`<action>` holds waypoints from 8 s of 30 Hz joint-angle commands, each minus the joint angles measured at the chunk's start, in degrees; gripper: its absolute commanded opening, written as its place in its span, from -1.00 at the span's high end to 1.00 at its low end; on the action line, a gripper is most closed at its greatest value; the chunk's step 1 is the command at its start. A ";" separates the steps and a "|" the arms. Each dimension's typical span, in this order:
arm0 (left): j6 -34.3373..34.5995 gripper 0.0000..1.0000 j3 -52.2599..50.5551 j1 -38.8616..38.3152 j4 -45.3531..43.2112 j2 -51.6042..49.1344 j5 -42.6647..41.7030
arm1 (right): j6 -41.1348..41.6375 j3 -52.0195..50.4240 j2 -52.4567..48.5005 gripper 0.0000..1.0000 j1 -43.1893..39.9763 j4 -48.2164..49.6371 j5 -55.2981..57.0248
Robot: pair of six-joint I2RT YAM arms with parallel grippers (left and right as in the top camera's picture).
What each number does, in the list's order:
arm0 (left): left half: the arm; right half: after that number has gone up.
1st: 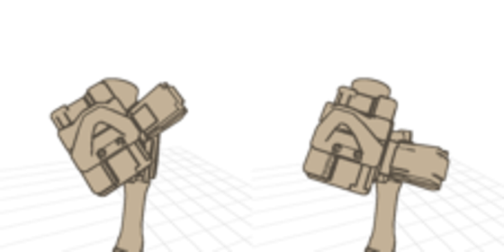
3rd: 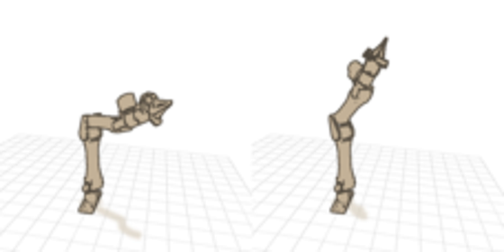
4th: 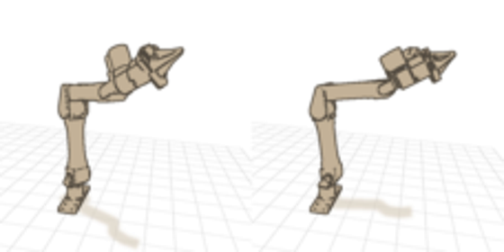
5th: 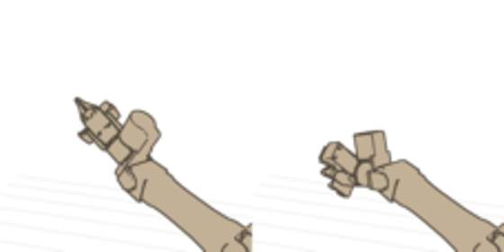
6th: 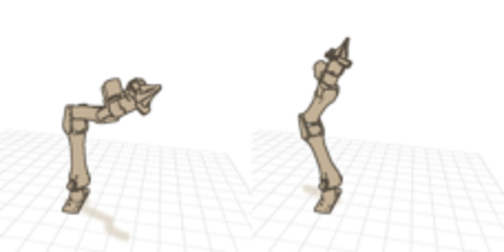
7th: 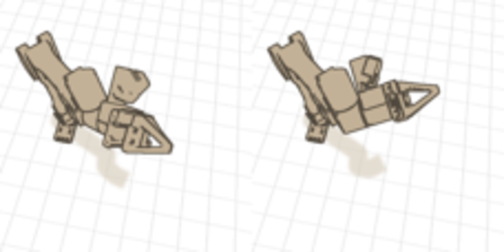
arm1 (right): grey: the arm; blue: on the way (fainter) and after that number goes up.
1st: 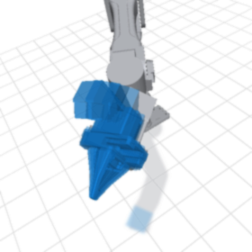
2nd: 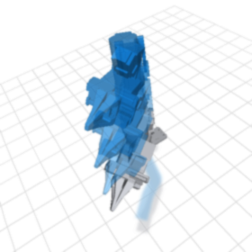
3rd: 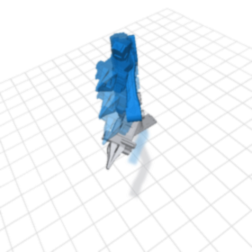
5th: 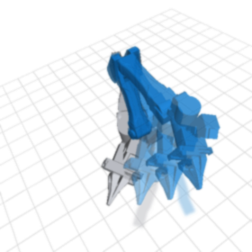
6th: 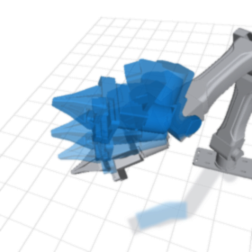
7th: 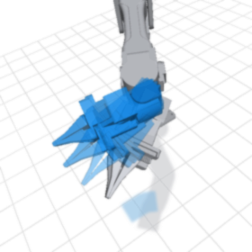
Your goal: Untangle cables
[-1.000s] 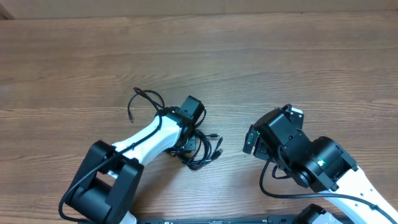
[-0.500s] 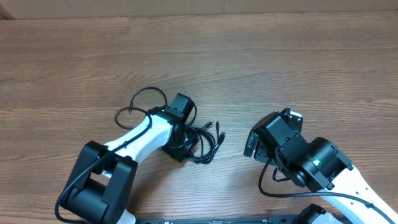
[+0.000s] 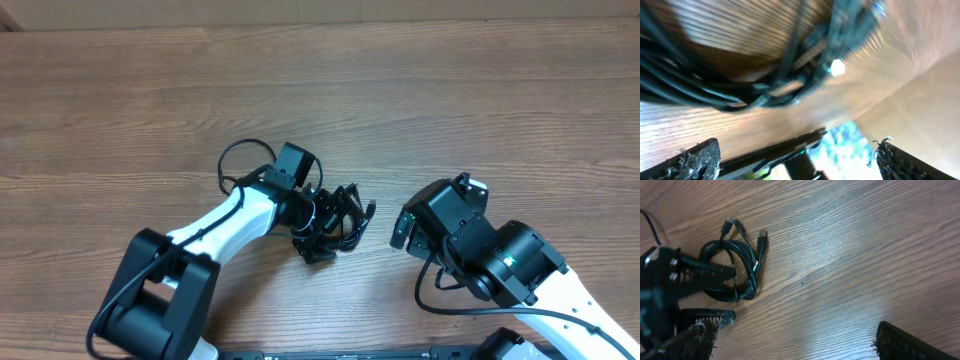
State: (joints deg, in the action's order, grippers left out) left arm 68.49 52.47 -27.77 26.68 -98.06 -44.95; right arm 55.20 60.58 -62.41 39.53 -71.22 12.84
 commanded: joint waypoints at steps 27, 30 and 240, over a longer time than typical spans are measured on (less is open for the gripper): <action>-31.69 -1.00 6.75 -1.86 12.07 37.99 36.52 | 12.59 -2.12 31.21 -0.88 0.26 -4.66 1.11; -33.07 -1.00 14.64 -1.81 18.78 35.12 42.51 | 13.81 -6.43 31.21 -0.88 0.26 -1.92 -2.64; 3.74 0.92 4.72 -9.62 19.12 -4.98 50.03 | 14.91 -15.63 31.23 -1.00 0.26 0.85 -6.73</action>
State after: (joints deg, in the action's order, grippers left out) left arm 75.94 59.20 -37.17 44.71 -102.85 -0.56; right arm 69.91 45.25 -31.59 39.53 -70.50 5.80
